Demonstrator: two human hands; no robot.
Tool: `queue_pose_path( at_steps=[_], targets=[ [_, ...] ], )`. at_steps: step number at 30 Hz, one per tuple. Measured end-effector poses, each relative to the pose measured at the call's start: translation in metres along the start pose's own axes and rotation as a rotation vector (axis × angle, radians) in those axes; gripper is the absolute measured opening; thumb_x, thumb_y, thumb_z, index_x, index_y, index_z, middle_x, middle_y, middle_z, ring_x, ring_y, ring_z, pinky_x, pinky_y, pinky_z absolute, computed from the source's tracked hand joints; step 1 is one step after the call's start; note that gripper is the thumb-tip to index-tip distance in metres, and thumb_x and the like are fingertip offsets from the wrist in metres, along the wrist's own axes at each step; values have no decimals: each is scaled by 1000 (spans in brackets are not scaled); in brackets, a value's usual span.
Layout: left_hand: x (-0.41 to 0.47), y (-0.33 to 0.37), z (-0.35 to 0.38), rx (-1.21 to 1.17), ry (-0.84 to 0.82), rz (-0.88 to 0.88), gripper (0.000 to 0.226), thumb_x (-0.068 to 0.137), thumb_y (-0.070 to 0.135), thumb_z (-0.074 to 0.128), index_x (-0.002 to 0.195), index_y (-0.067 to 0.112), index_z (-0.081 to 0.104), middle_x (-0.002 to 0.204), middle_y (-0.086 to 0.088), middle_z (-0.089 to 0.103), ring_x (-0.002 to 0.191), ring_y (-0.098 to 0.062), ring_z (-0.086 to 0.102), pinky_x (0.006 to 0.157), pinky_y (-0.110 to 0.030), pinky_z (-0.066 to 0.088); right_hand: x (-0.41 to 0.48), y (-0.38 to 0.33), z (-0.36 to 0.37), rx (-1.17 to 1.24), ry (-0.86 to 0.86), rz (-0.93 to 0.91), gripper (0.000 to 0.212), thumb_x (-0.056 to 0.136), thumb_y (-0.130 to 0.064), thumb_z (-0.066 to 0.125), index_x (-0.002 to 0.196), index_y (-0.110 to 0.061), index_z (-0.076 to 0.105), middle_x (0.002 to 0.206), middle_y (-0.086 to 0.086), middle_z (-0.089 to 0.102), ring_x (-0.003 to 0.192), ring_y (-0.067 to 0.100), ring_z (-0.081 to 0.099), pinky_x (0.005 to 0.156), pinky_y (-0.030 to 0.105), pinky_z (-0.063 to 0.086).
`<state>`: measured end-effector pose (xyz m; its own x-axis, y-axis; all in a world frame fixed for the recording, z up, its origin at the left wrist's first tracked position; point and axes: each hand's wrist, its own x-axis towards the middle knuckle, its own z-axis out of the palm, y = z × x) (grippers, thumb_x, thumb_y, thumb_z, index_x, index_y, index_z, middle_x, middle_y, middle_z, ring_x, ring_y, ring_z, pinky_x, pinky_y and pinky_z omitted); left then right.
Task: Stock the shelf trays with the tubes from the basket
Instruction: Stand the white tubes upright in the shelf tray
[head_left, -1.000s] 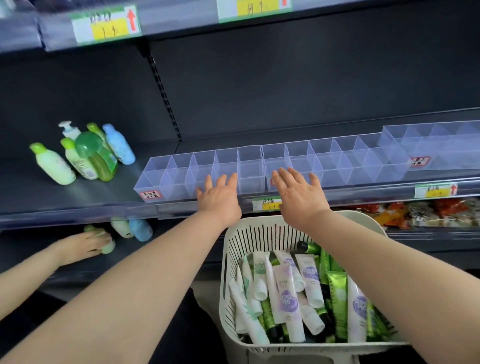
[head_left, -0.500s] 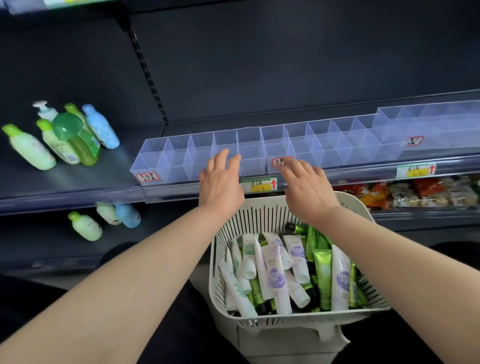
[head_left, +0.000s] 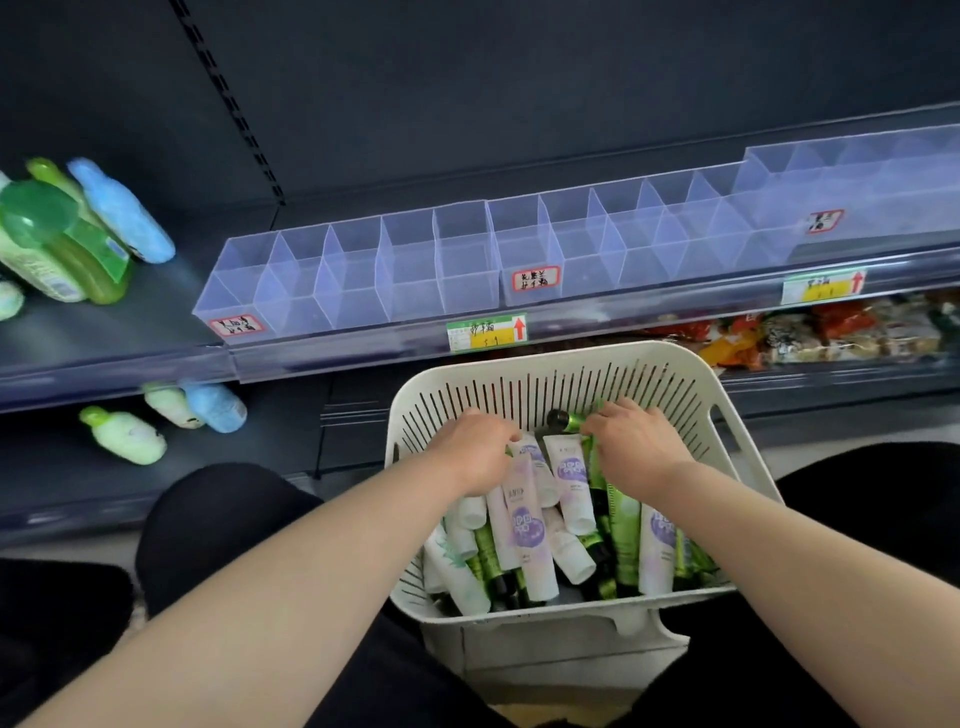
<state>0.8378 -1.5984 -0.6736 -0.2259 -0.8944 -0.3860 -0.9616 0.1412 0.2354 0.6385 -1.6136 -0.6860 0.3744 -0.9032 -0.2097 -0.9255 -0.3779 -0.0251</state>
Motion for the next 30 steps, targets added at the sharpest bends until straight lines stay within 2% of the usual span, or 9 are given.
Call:
queue_pose_path(
  at_steps=[3, 6, 8, 11, 15, 18, 21, 24, 30],
  targets=[
    [7, 6, 9, 97, -96, 33, 33, 99, 25, 40, 128, 24, 56, 118, -3, 58, 114, -25, 46, 91, -43, 45, 9, 0, 12, 20, -71, 3, 40, 89, -15, 47, 127, -26, 54, 125, -2, 54, 118, 20, 45, 96, 38, 40],
    [13, 5, 16, 118, -122, 32, 12, 97, 25, 43, 94, 25, 54, 104, -5, 58, 104, -26, 49, 83, -41, 45, 18, -4, 23, 109, -142, 28, 40, 90, -17, 49, 129, -27, 53, 131, -1, 52, 123, 21, 42, 101, 40, 38],
    [13, 0, 15, 52, -126, 20, 10, 93, 31, 52, 84, 30, 48, 94, 1, 54, 100, -22, 49, 75, -35, 41, 22, -7, 29, 144, -160, 47, 42, 91, -16, 49, 132, -26, 50, 134, -1, 51, 125, 20, 41, 103, 41, 36],
    [11, -10, 6, -39, -176, 38, 7, 91, 33, 59, 86, 28, 57, 86, 8, 54, 92, -16, 52, 70, -33, 41, 29, -8, 36, 115, -177, 46, 43, 93, -19, 45, 136, -23, 44, 135, 1, 49, 126, 22, 41, 104, 43, 36],
    [7, -26, -9, -272, -202, -2, 16, 92, 25, 61, 79, 30, 54, 82, 9, 57, 79, -14, 55, 62, -27, 40, 39, -11, 37, 90, -267, 56, 46, 97, -32, 41, 141, -20, 35, 138, 8, 39, 128, 27, 35, 104, 44, 32],
    [6, -31, -20, -346, -88, -63, 6, 96, 25, 55, 93, 22, 58, 90, 2, 60, 81, -17, 56, 66, -31, 42, 46, -14, 36, 58, -363, 67, 53, 96, -42, 42, 143, -20, 31, 143, 11, 33, 135, 30, 28, 109, 49, 26],
    [8, -33, -27, -327, 98, -175, 16, 99, 28, 47, 102, 18, 59, 95, -3, 62, 87, -24, 57, 73, -36, 45, 51, -14, 32, 46, -451, 70, 61, 94, -47, 46, 145, -20, 27, 151, 11, 29, 143, 31, 15, 112, 55, 17],
    [8, -30, -26, -261, 170, -230, 18, 100, 30, 44, 104, 18, 57, 97, -3, 63, 89, -25, 57, 72, -36, 44, 53, -17, 28, 29, -498, 55, 72, 89, -51, 52, 147, -19, 24, 155, 10, 23, 146, 31, 0, 113, 58, 6],
    [5, -17, -11, -232, 96, -169, 16, 101, 31, 44, 100, 18, 54, 93, -2, 61, 86, -23, 56, 67, -34, 41, 36, -24, 25, -96, -578, -41, 102, 66, -70, 67, 146, -20, 28, 150, 6, 29, 140, 32, 16, 109, 60, 16]
  ],
)
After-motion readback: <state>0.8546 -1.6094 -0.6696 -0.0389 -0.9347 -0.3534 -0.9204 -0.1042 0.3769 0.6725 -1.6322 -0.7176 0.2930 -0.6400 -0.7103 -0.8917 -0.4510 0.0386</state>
